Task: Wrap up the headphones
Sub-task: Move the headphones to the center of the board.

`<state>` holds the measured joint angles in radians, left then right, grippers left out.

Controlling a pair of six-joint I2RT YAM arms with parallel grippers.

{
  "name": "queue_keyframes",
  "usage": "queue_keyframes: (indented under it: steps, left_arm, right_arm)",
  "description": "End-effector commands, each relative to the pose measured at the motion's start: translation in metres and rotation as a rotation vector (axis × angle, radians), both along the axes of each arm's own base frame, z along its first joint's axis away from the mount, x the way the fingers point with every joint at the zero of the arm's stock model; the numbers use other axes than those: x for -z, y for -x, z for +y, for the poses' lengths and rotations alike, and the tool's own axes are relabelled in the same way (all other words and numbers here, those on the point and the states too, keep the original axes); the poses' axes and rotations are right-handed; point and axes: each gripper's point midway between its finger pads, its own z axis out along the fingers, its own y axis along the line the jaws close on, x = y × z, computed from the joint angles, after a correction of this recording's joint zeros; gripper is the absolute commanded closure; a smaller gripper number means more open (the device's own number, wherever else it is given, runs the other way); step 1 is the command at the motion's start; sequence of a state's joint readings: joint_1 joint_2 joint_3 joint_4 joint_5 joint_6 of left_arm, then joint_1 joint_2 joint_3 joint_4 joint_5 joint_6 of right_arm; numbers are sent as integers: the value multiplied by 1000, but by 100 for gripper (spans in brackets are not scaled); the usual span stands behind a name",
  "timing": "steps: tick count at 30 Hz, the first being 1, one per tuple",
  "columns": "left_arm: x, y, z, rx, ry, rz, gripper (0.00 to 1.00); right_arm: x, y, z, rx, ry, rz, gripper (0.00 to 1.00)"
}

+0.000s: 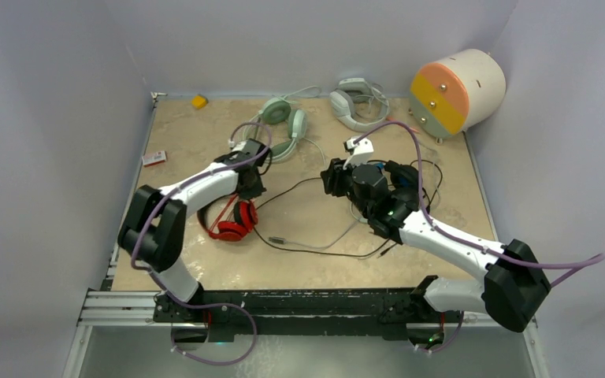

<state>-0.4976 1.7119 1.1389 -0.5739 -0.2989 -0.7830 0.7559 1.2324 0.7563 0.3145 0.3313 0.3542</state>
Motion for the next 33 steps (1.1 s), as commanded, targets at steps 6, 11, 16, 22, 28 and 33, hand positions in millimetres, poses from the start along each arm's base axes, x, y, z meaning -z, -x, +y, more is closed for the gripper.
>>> queue_keyframes:
  steps: [6,11,16,22,28,33]
  left_arm:
    - [-11,33,67,-128,34,-25,96]
    - [-16,48,78,-184,68,-44,95]
    - [-22,55,103,-311,67,-72,93]
    - [-45,40,87,-193,154,-124,81]
    - [-78,57,27,51,137,-125,80]
    - [-51,100,-6,134,203,1,100]
  right_arm:
    - [-7,-1,-11,47,-18,-28,55]
    - [-6,5,3,-55,12,-13,52]
    - [2,10,20,-165,74,44,49]
    - [21,23,26,-243,108,95,48]
    - [24,29,14,-221,120,92,47]
    - [25,30,8,-195,109,96,48]
